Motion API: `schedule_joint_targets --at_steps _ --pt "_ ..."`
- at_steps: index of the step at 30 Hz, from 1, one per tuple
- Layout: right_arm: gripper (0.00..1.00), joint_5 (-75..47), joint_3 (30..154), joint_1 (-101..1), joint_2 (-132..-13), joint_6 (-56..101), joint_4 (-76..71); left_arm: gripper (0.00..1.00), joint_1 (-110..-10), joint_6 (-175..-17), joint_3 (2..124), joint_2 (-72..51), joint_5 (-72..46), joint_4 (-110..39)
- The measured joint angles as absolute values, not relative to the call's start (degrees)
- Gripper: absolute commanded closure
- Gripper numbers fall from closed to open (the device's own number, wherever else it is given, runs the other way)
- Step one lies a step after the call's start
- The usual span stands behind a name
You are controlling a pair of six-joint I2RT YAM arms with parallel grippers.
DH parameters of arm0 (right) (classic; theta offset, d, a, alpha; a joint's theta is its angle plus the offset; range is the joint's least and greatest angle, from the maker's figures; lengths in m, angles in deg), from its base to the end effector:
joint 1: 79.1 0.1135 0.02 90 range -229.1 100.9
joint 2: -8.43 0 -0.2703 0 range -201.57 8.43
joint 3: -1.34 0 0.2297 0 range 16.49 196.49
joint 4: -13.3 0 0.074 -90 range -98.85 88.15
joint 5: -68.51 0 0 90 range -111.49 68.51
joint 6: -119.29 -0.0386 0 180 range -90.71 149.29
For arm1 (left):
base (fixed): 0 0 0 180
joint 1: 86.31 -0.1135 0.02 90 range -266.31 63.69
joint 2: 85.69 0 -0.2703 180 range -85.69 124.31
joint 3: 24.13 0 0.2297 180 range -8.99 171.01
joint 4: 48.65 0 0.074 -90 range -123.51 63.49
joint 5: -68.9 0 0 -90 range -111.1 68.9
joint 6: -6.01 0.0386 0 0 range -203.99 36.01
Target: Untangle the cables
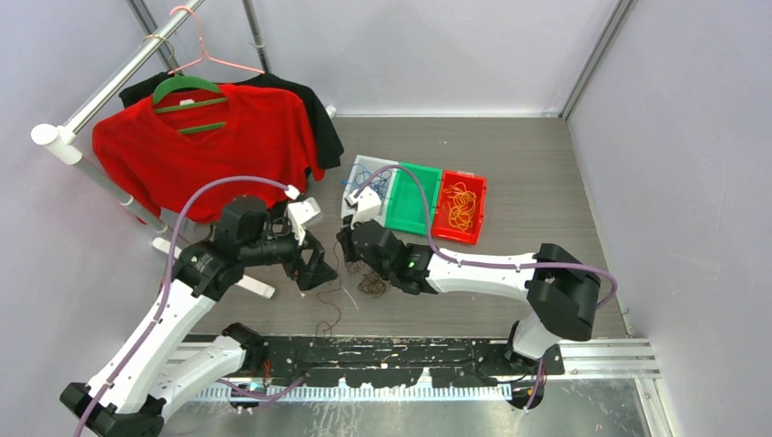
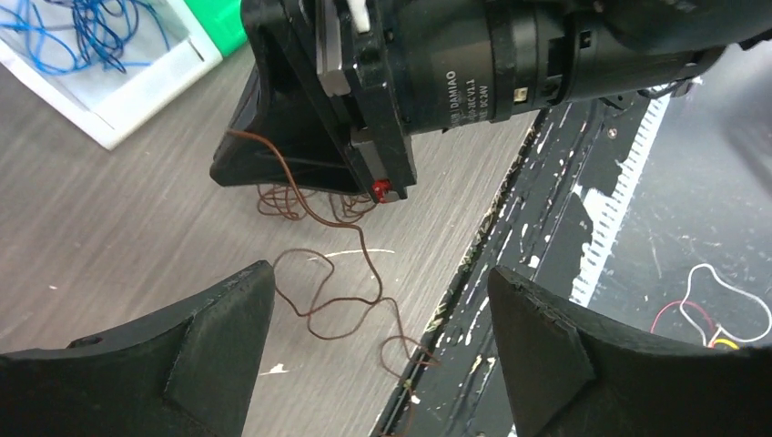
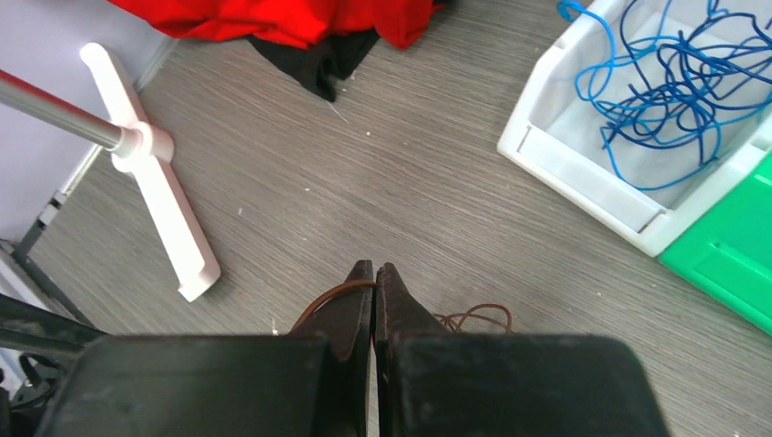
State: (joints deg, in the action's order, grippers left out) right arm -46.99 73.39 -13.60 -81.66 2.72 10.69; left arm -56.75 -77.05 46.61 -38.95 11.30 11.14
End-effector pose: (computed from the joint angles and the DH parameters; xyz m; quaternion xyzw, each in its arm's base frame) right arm 0.1564 0.3031 0.2743 -0.1489 0.7981 0.2734 0.5159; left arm 0.1038 -0.0826 0.3414 0.3884 0.7720 -0.3293 0.3803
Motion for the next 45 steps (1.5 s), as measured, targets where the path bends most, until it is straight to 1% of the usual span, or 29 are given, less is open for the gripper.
schedule_joint_targets --at_steps 9,11,13,14,18,19,21,22,23,24,26,27,32,35,41,45 --pt "0.99 -48.74 73.5 -13.6 -81.66 2.62 7.37 0.14 -55.4 -84.78 36.27 -40.13 8.83 1.65" --pt "0.99 -48.71 73.52 -13.6 -81.66 2.53 7.21 0.16 -54.87 -84.87 34.89 -39.29 7.1 -0.19" --pt "0.99 -48.67 73.72 -13.6 -81.7 2.38 7.0 0.2 -54.57 -84.85 33.73 -37.96 5.53 -1.69" --pt "0.99 -48.67 73.96 -13.6 -81.72 2.31 6.86 0.25 -54.48 -84.83 33.36 -36.98 4.87 -2.37" --pt "0.99 -48.67 74.46 -13.6 -81.72 2.05 7.06 0.53 -54.43 -83.76 32.71 -34.01 2.36 -4.34" --pt "0.99 -48.65 74.46 -13.6 -81.72 1.96 7.1 0.61 -54.43 -83.56 32.66 -33.7 1.68 -4.62" --pt "0.99 -48.65 74.38 -13.6 -81.72 1.83 7.41 0.86 -54.43 -82.01 32.66 -33.44 0.13 -5.06" --pt "0.98 -48.61 74.18 -13.6 -81.72 1.76 7.96 0.95 -54.43 -81.18 32.71 -33.44 -0.42 -5.17" --pt "0.95 -48.5 73.78 -13.6 -81.7 1.72 8.83 1.0 -54.43 -79.93 32.88 -33.46 -0.94 -5.1" --pt "0.91 -48.39 73.37 -13.6 -81.7 1.7 9.4 1.0 -54.43 -78.99 33.14 -33.46 -1.42 -4.95" --pt "0.78 -47.73 72.01 -13.76 -81.7 1.59 11.06 1.0 -54.43 -76.81 34.59 -33.55 -2.12 -3.86" --pt "0.72 -47.29 71.27 -13.93 -81.72 1.39 11.87 1.0 -54.43 -75.52 35.88 -33.61 -2.25 -3.03" --pt "0.55 -45.24 66.7 -15.05 -82.01 1.17 18.19 1.0 -54.43 -68.96 46.24 -35.21 -0.83 0.91" --pt "0.53 -43.99 66.18 -16.4 -83.56 1.09 21.49 1.0 -54.43 -67.93 50.74 -36.74 2.01 3.22" --pt "0.55 -41.74 66.2 -18.43 -88.59 1.33 26.93 1.0 -54.43 -68.59 56.07 -37.72 6.69 9.1" --pt "0.56 -40.78 66.2 -18.45 -91.67 1.5 28.17 1.0 -54.43 -68.43 65.1 -35.1 8.04 14.52"
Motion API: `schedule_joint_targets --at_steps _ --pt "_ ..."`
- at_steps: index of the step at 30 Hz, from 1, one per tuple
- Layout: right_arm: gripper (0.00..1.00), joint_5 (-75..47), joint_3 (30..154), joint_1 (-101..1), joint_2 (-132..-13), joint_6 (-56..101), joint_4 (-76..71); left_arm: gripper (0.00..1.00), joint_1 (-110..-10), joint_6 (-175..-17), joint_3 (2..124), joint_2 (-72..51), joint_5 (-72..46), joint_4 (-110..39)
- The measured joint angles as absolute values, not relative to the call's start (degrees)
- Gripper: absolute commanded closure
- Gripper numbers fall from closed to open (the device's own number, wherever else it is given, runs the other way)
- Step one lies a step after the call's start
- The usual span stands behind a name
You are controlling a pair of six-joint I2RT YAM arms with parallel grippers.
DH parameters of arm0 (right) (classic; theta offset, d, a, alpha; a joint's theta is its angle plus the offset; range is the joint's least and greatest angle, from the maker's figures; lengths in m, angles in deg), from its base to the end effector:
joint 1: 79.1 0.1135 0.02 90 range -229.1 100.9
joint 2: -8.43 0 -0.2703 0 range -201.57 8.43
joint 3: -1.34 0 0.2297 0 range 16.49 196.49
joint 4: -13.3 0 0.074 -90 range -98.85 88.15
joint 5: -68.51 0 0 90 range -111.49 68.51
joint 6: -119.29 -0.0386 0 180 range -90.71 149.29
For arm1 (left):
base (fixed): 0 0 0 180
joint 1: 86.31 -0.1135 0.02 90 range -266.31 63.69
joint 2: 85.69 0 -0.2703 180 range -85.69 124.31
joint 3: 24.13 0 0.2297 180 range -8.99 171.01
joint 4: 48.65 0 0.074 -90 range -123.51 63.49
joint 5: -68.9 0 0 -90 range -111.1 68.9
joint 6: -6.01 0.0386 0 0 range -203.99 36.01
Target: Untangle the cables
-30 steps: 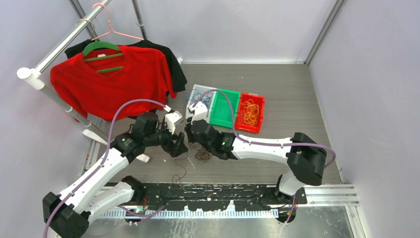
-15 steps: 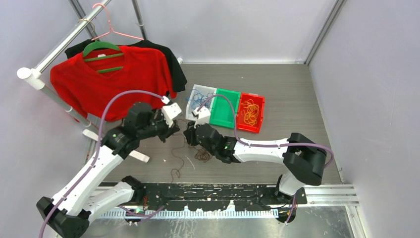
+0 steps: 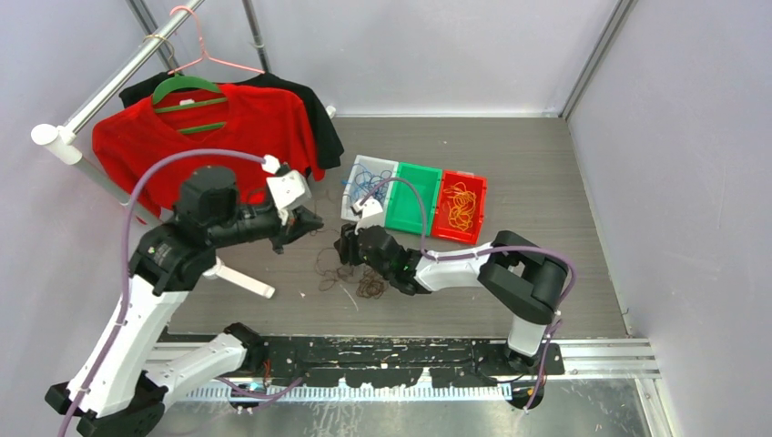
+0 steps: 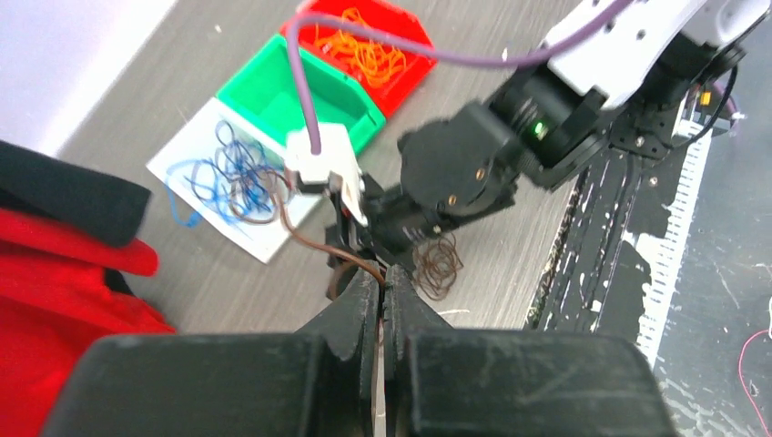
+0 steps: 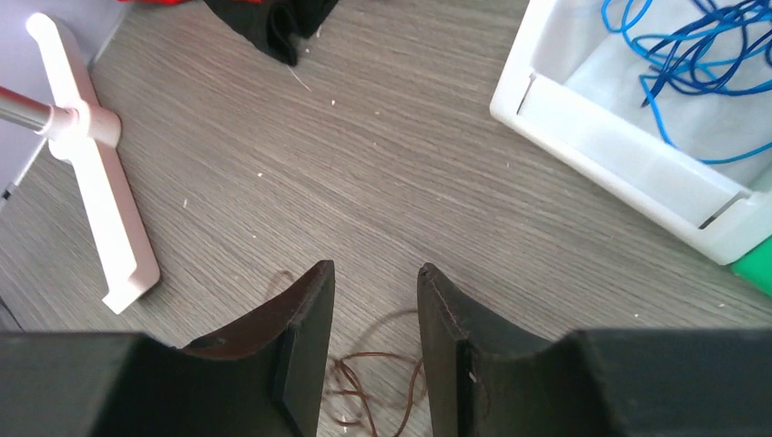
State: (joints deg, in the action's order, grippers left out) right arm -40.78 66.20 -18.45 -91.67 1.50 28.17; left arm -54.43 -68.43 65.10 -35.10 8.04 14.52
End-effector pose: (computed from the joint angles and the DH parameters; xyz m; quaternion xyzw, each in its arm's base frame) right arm 0.1868 0.3063 0.2086 -0.1372 0.8034 0.2940 0.4993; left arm 0.0969 -0.0824 0.4211 0.4520 0.6906 -0.2838 0.4880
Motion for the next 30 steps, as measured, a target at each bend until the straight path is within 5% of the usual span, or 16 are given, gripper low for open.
schedule_joint_targets --at_steps 18,23,30 --pt "0.63 -36.15 53.39 -18.06 -92.15 -1.54 36.68 1.0 -54.43 -61.11 89.6 -27.19 4.24 12.32" --pt "0.55 -38.2 51.01 -18.04 -83.84 -1.97 34.43 1.0 -54.41 -62.93 89.6 -22.42 4.46 6.74" --pt "0.56 -43.58 51.91 -19.64 -66.58 -0.58 29.07 1.0 -53.45 -66.95 89.29 -13.92 4.44 -1.74"
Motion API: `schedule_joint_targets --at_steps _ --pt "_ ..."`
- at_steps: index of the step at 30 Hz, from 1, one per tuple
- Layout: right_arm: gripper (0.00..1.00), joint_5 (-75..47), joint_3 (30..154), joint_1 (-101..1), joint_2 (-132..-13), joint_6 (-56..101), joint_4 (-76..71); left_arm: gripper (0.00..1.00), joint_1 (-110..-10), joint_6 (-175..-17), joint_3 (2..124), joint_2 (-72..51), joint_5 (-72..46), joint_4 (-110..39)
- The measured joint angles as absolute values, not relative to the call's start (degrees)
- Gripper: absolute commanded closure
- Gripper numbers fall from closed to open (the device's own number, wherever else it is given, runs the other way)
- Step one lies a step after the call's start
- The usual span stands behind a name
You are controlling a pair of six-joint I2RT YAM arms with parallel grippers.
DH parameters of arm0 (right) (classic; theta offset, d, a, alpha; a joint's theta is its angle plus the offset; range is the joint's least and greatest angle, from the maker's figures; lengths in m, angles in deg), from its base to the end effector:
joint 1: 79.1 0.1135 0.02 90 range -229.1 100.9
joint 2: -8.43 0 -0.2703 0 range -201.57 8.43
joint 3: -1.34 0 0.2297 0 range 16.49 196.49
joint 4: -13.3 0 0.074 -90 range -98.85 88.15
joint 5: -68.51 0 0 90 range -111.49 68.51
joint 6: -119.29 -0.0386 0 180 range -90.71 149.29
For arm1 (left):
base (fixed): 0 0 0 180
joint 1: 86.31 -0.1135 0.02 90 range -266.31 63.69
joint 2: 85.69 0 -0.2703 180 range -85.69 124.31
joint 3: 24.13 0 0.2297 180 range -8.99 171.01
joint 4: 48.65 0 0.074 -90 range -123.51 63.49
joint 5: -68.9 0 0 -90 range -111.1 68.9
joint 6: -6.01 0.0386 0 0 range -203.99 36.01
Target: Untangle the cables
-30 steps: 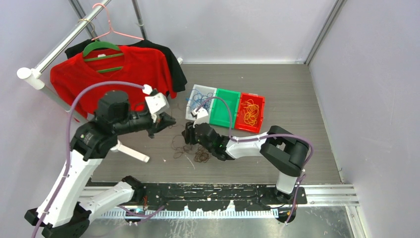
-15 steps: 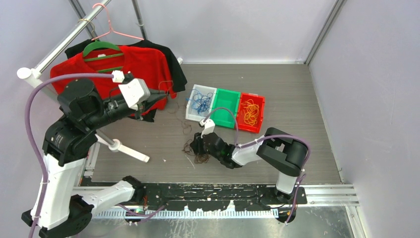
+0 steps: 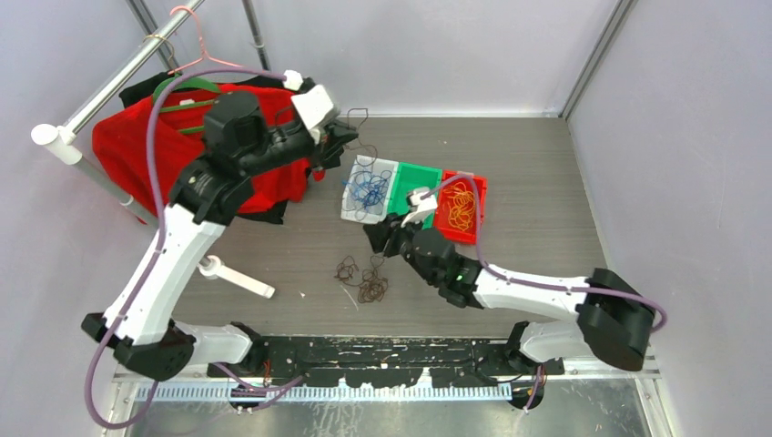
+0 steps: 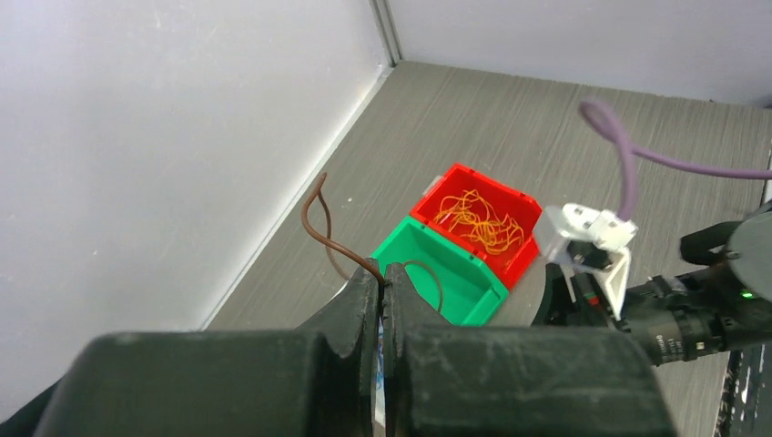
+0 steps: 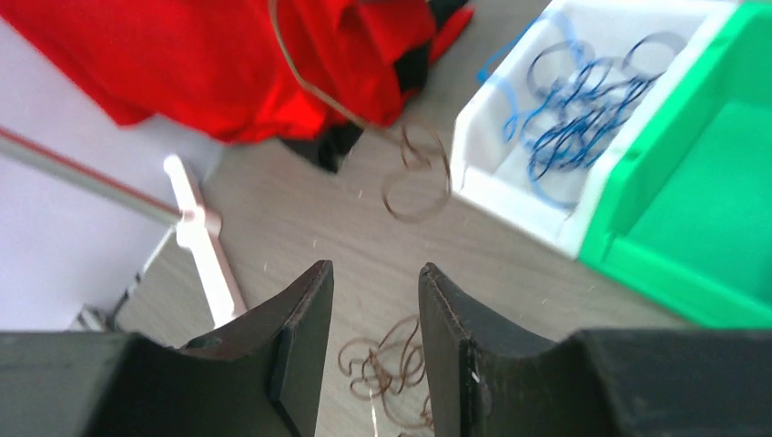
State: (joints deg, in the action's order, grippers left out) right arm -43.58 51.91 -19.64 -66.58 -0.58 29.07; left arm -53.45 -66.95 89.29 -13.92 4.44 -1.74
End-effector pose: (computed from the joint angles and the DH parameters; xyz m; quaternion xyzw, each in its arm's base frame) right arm 0.1485 0.2232 0.2630 -0.0694 0.7517 0.3462 0.5570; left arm 0.1719 -0.1309 0.5129 0.4390 0.5905 -0.2522 0.6285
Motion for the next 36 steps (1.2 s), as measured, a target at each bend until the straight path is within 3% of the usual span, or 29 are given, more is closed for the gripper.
schedule_joint_targets --at_steps 19,36 --pt "0.68 -59.38 49.74 -35.72 -48.54 -1.82 8.39 1.0 -49.95 -70.05 97.12 9.56 0.92 -12.99" --pt "0.69 -65.48 46.16 -41.54 -43.67 -8.25 1.31 1.0 -48.27 -67.17 99.09 23.72 -4.42 -13.47"
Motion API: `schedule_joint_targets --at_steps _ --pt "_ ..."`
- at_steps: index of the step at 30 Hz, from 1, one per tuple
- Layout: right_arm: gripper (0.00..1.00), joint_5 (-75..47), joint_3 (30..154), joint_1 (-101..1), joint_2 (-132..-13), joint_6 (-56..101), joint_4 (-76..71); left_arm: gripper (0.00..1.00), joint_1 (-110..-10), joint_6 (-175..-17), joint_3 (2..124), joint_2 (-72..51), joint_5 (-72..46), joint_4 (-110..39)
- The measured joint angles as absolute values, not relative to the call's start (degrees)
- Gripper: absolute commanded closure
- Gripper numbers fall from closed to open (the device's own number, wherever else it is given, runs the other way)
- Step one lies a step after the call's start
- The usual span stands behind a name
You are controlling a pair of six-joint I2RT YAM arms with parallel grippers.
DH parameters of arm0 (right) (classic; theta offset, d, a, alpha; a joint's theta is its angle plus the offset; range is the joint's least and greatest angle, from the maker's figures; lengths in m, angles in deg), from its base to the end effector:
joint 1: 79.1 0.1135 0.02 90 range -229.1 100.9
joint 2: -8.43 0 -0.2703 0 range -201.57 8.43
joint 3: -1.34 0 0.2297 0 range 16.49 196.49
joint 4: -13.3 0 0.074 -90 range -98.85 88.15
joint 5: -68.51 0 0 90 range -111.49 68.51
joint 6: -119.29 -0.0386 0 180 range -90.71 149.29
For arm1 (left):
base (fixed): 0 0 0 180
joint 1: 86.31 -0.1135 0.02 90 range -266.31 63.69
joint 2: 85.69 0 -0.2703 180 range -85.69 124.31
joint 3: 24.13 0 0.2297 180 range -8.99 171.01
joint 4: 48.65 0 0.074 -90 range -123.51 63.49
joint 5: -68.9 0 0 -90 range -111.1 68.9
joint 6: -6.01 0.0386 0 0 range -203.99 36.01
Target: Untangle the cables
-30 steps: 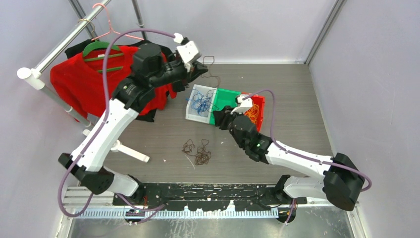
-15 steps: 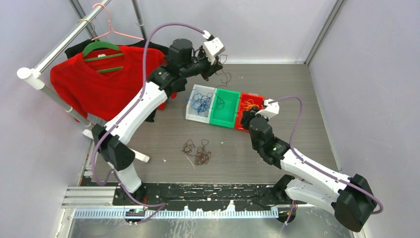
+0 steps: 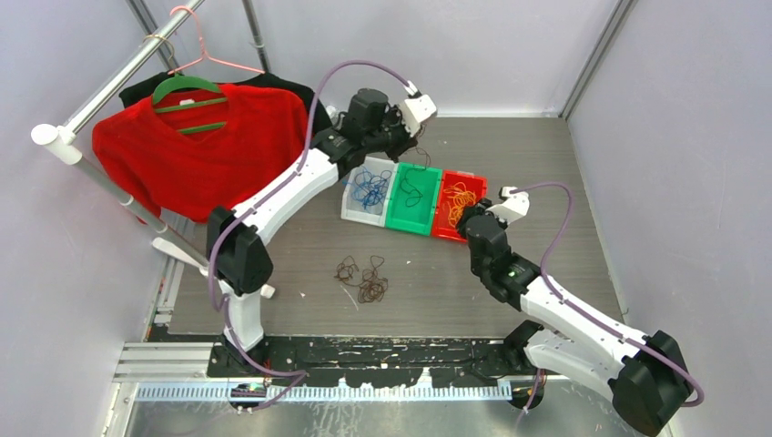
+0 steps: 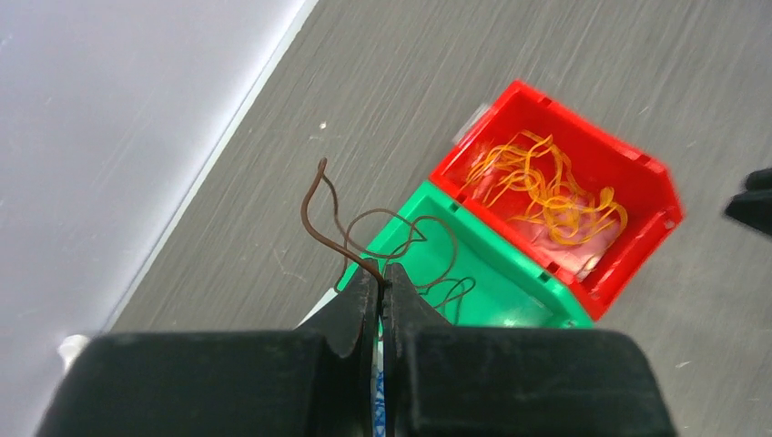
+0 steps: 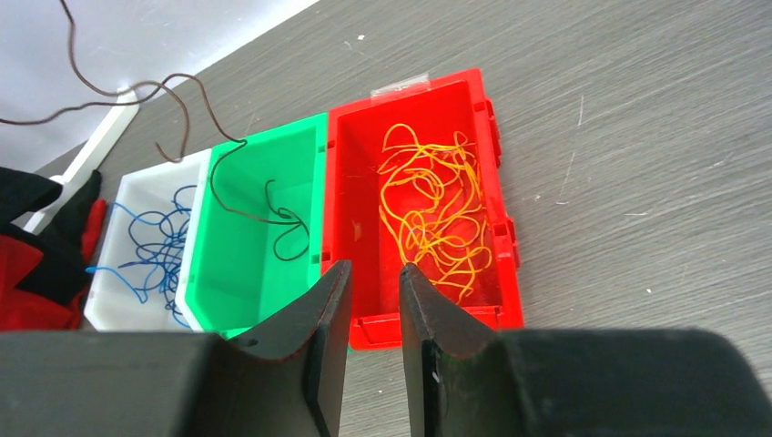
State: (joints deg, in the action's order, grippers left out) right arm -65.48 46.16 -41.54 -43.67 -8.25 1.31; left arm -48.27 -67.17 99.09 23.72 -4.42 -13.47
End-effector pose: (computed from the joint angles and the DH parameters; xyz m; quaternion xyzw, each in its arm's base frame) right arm 0.1573 0.0872 0.2641 0.2166 0.7562 0.0849 0.6116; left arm 0.3367 -0.2775 0.3828 0.4490 0.6877 -0.2205 0.5262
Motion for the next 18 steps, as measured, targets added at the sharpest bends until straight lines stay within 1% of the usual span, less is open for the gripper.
schedule_joint_targets --at_steps 3,7,9,14,18 --pt "0.69 -65.3 46.16 -42.48 -43.67 -8.47 0.59 1.0 -46.89 -63.49 100.14 26.3 -8.55 -11.18" --pt "0.7 -64.95 46.16 -43.72 -43.67 -8.62 -0.06 1.0 -45.36 -59.63 105.8 33.84 -12.98 -5.26" --pt "0.71 -64.82 46.18 -44.11 -43.67 -8.75 -0.39 1.0 -44.95 -58.31 106.45 36.48 -14.56 -3.14" --pt "0.73 -64.45 46.18 -44.62 -43.67 -9.21 -0.76 1.0 -44.27 -56.52 105.16 38.71 -16.59 1.41" --pt "0.74 -64.17 46.18 -44.75 -43.67 -9.95 -0.83 1.0 -43.88 -56.43 104.18 38.71 -16.63 2.22"
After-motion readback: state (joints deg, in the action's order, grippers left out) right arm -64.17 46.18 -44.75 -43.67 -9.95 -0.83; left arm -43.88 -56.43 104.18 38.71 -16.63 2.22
